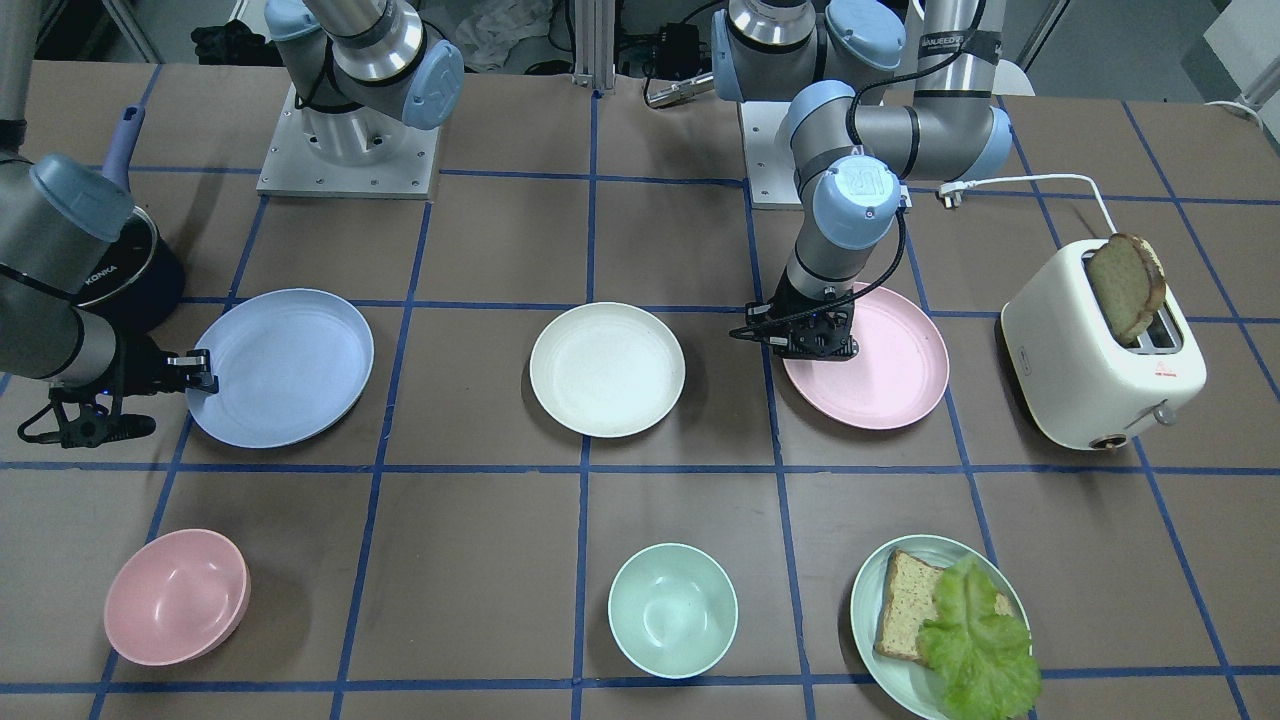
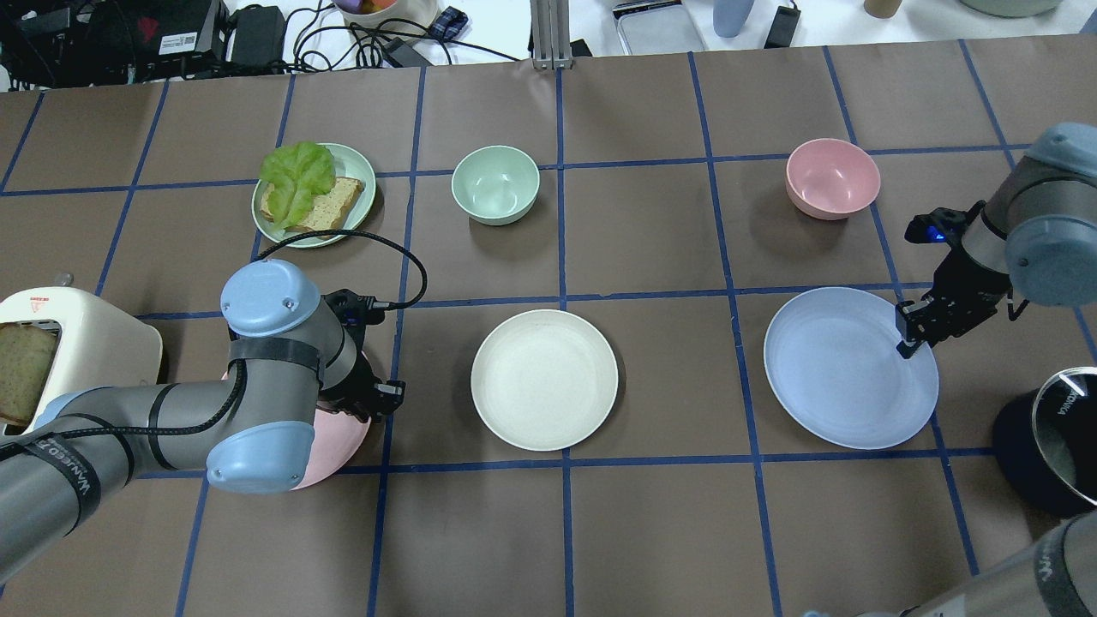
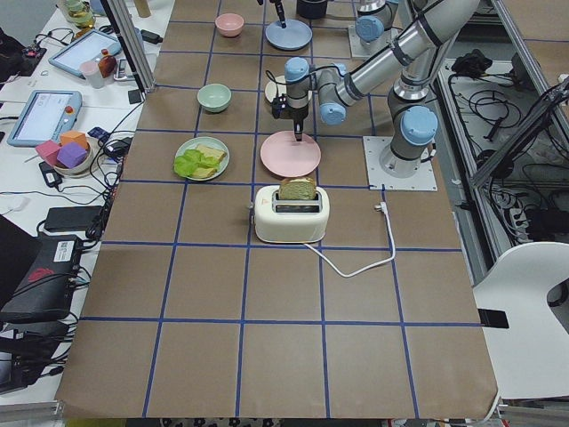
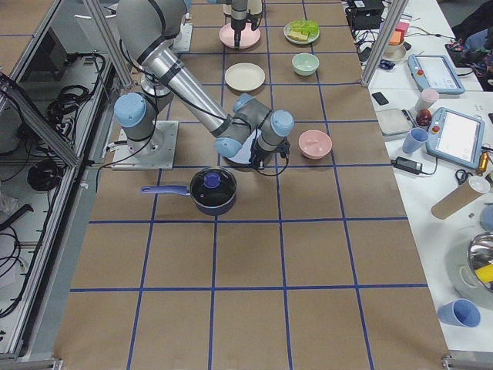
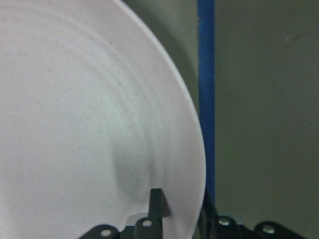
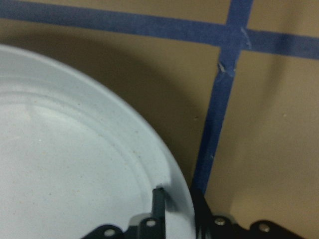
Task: Stack three plates with pink and blue
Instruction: 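Grasp pink plate rim with left gripper while right gripper grasps light blue plate, then lift the pink plate with the left gripper and place it onto the cream plate, then withdraw left gripper while right gripper carries light blue plate onto pink plate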
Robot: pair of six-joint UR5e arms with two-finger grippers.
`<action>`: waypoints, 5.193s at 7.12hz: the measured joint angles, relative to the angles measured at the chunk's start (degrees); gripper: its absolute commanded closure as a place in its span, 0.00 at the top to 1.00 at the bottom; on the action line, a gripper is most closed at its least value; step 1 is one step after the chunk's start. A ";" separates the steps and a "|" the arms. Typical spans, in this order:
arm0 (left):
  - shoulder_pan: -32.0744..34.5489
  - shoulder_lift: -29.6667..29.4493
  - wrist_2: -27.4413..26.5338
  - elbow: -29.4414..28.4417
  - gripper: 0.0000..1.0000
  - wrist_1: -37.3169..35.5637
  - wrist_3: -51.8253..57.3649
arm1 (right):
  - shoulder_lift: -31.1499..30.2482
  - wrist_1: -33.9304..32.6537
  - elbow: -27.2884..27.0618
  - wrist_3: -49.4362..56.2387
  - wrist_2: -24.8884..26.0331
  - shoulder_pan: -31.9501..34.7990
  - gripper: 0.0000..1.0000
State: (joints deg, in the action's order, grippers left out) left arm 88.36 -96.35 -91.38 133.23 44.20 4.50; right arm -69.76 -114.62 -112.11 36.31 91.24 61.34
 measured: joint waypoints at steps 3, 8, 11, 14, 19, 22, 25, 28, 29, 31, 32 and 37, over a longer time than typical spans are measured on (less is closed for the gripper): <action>1.50 2.29 -0.08 -0.13 0.00 -0.46 -0.34 | -0.46 4.35 2.17 -1.69 -1.31 0.06 0.00; 7.48 4.06 -0.57 -9.05 0.00 9.74 -6.86 | -0.23 14.27 8.09 -2.08 -4.33 0.18 0.00; 16.29 2.41 -0.24 -21.57 0.00 21.49 -16.88 | -0.21 16.92 9.25 -1.69 -6.09 0.07 0.00; 25.16 -2.60 0.06 -30.20 0.00 23.36 -28.45 | -0.04 22.07 11.57 -0.09 -7.24 -0.10 0.00; 33.69 -13.44 -0.35 -37.03 0.00 20.46 -39.81 | 0.05 22.94 12.06 1.76 -7.52 -0.88 0.00; 34.80 -15.66 -0.56 -37.17 1.00 19.61 -40.79 | 0.13 22.90 12.02 1.67 -8.66 -0.90 0.00; 35.76 -14.14 -0.28 -37.52 1.00 19.20 -39.84 | 0.15 23.20 12.00 1.66 -8.87 -0.94 0.00; 31.10 -8.08 -0.69 -40.78 1.00 27.50 -30.69 | -0.02 23.90 12.00 1.55 -9.73 -0.95 0.00; 27.97 -5.78 -0.89 -42.99 1.00 33.05 -26.30 | -0.15 24.26 12.00 1.36 -10.48 -0.88 0.00; 20.84 -1.58 -1.09 -45.53 1.00 39.71 -16.23 | -0.51 25.29 12.00 0.60 -12.11 -0.67 0.00; 16.76 0.70 -1.14 -45.67 1.00 40.80 -10.09 | -0.69 26.11 12.02 -0.54 -13.25 -0.38 0.00; 3.03 8.76 -0.78 -44.54 1.00 45.84 4.00 | -3.31 29.58 13.87 -11.12 -18.39 6.83 0.00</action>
State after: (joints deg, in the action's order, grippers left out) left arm 91.39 -87.59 -92.16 88.69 90.03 8.50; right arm -73.07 -85.04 -98.24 25.20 72.85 68.17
